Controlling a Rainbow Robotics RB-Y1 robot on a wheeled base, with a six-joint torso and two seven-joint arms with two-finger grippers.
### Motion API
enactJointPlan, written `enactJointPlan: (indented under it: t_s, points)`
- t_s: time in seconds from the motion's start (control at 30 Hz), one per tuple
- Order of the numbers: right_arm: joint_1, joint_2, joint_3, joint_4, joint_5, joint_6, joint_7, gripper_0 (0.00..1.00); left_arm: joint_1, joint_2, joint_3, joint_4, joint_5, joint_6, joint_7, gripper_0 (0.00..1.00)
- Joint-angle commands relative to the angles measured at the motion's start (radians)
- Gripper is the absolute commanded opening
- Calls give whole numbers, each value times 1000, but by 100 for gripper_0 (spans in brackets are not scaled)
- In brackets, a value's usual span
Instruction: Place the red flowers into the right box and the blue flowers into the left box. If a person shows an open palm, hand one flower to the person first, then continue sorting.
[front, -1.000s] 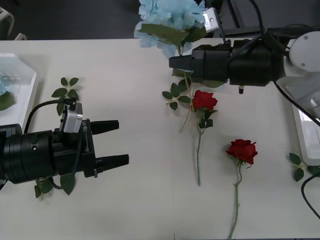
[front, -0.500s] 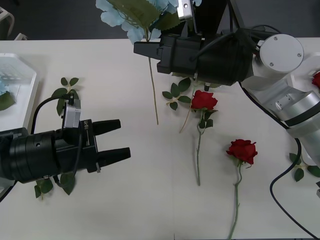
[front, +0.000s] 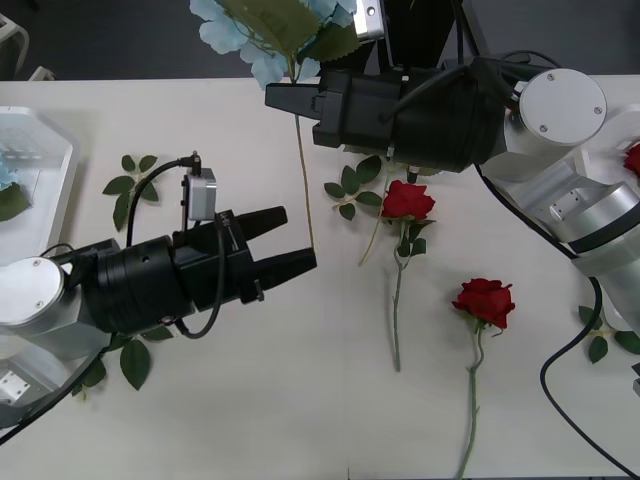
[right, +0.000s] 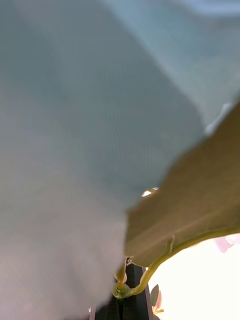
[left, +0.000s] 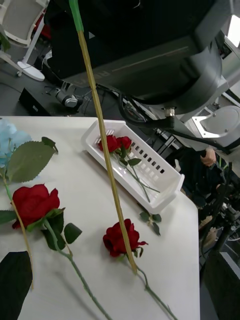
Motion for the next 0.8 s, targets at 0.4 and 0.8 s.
enactJointPlan:
  t_s: [0.4,0.8]
  points:
    - [-46,15,8,-43,-14,-9,8,0,-173,-89,-92,84,3,-62,18,0]
    - [-46,14,8,-43,-20,-12,8,0,-173,-89,-93,86,9,-63,21,0]
